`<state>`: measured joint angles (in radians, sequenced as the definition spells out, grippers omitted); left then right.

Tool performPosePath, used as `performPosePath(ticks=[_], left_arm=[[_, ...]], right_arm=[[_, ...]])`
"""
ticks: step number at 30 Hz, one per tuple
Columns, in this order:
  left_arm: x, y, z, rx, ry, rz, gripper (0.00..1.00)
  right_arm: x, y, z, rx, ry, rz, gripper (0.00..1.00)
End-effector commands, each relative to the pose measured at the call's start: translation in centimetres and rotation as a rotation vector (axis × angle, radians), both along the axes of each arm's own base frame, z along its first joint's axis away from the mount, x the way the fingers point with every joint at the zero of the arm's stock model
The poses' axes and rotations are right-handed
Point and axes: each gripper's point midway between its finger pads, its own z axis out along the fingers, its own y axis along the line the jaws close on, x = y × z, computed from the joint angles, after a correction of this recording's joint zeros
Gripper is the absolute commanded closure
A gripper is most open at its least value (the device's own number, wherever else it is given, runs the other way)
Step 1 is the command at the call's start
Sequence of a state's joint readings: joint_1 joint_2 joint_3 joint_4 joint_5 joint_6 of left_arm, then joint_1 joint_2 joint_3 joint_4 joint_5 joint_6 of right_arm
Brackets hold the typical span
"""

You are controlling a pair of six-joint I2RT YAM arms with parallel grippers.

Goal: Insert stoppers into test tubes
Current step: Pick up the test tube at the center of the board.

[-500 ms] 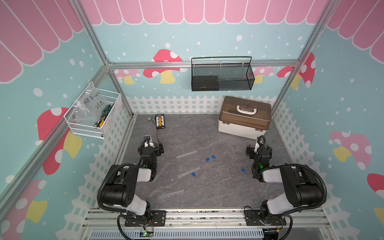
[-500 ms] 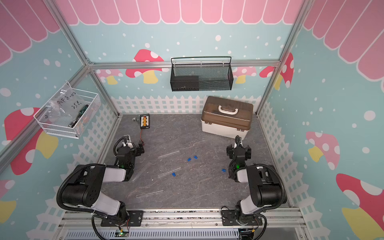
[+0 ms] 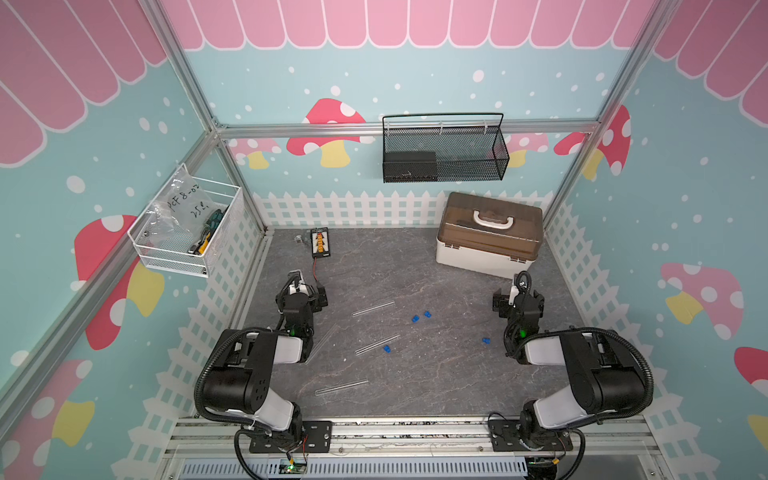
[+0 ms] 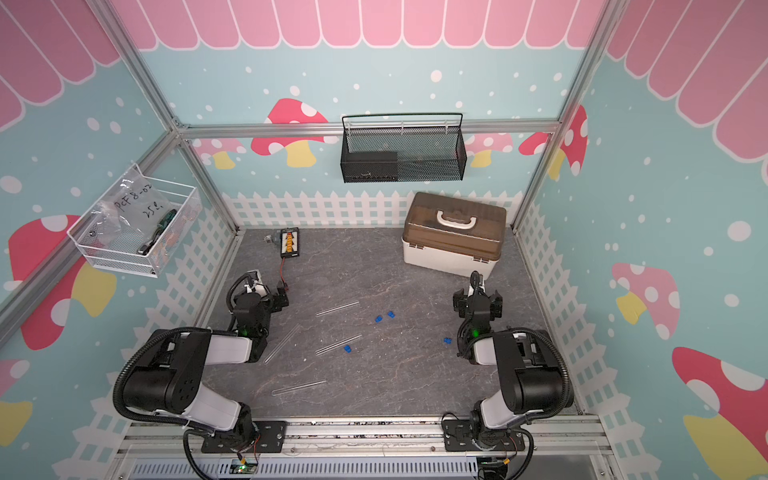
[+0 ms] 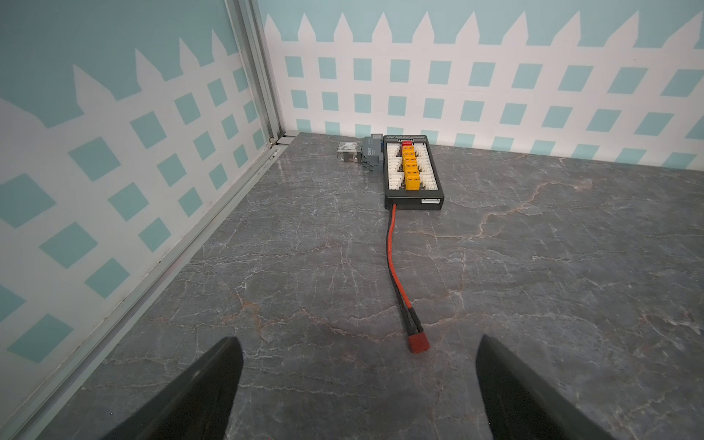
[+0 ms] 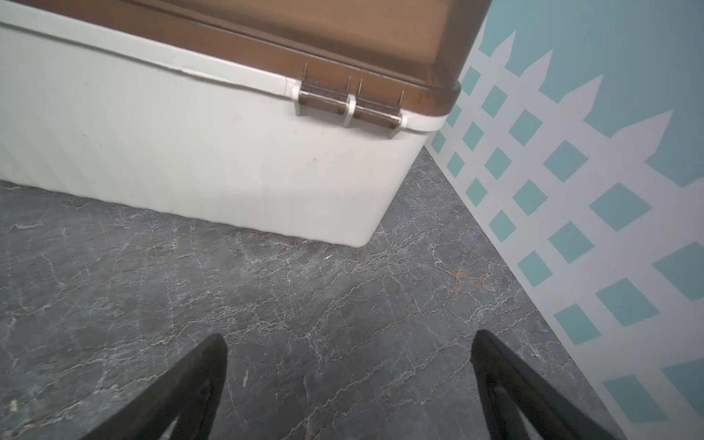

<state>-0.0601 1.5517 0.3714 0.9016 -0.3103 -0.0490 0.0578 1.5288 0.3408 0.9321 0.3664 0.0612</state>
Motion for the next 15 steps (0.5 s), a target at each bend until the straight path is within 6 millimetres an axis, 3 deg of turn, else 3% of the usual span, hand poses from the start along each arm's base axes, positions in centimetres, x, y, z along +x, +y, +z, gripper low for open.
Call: performPosePath(ticks=[1,15], left_arm=[[0.44,-0.13,1.00,-0.013,-0.028,-0.002,0.01],[0.29,-0.40,1.05,-0.013,-0.037,-0.023,0.01]], right_arm=[[0.13,-0.26,0.61,0.009,-0.028,-0.014,0.01],[0.03,-0.28,0.67,0.009,-0.031,-0.015,0.02]])
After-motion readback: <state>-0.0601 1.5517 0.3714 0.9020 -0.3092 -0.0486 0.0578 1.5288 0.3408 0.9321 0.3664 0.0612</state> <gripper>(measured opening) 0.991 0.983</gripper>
